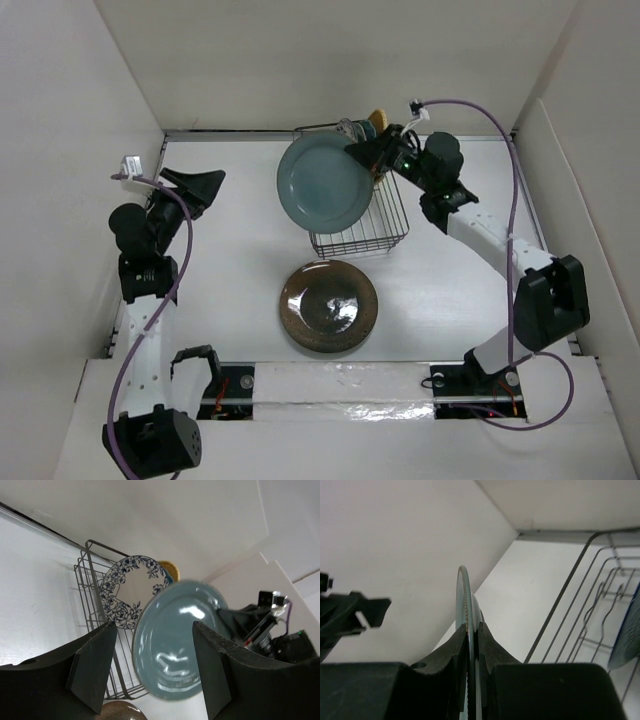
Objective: Load the plates into the dish rack
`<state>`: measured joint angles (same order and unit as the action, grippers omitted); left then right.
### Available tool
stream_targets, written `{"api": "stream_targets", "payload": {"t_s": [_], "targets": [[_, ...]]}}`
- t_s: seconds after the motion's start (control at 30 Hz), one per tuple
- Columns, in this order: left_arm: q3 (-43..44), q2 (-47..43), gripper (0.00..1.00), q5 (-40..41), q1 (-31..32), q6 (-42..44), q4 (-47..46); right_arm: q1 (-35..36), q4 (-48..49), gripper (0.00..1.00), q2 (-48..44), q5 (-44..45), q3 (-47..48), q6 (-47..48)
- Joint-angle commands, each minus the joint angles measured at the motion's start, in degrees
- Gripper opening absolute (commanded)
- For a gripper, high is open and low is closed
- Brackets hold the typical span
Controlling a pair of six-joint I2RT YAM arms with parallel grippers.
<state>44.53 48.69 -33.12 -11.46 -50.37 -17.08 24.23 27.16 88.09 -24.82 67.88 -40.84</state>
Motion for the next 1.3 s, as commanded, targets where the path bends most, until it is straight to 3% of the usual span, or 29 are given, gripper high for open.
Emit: {"api": "stream_targets", "payload": {"t_s": [0.0,0.23,0.33,0.37,0.47,0.6,0.77,0.8,1.27], "targets": [[-2.0,-2.6,0.58,-2.6,2.1,2.6,-0.8,-0.1,-4.2,0.00,-1.4,7.8,11.2,6.4],[-6.7,-2.2,0.49,-4.4,7.3,8.5,2.3,-0.1,-17.4,0.00,5.9,20.0,30.4,15.8],[-6.2,-2.1,0.33,-2.1,10.0,13.9,6.1,1.3,-22.7,0.00,9.6,28.4,37.7,20.4],[-5.4,-2.1,0.15,-1.0,12.3,15.5,8.2,1.9,-24.2,0.00,11.6,30.3,41.1,21.3],[-4.2,-2.5,0.00,4.5,14.5,20.9,11.3,3.9,-28.6,0.00,14.5,37.8,45.3,25.4],[-0.3,-2.3,0.01,6.8,20.5,24.4,14.4,6.1,-32.4,0.00,19.8,45.5,52.2,29.8],[2.5,-3.3,0.32,12.9,24.6,28.7,17.3,7.6,-35.9,0.00,26.0,52.0,59.3,35.5],[2.7,-3.2,0.35,13.2,24.6,28.9,18.6,7.6,-36.0,0.00,26.6,52.2,59.7,35.9],[2.8,-1.4,0.37,15.9,25.9,29.5,20.4,10.4,-34.5,0.00,31.9,56.7,61.1,41.3]]}}
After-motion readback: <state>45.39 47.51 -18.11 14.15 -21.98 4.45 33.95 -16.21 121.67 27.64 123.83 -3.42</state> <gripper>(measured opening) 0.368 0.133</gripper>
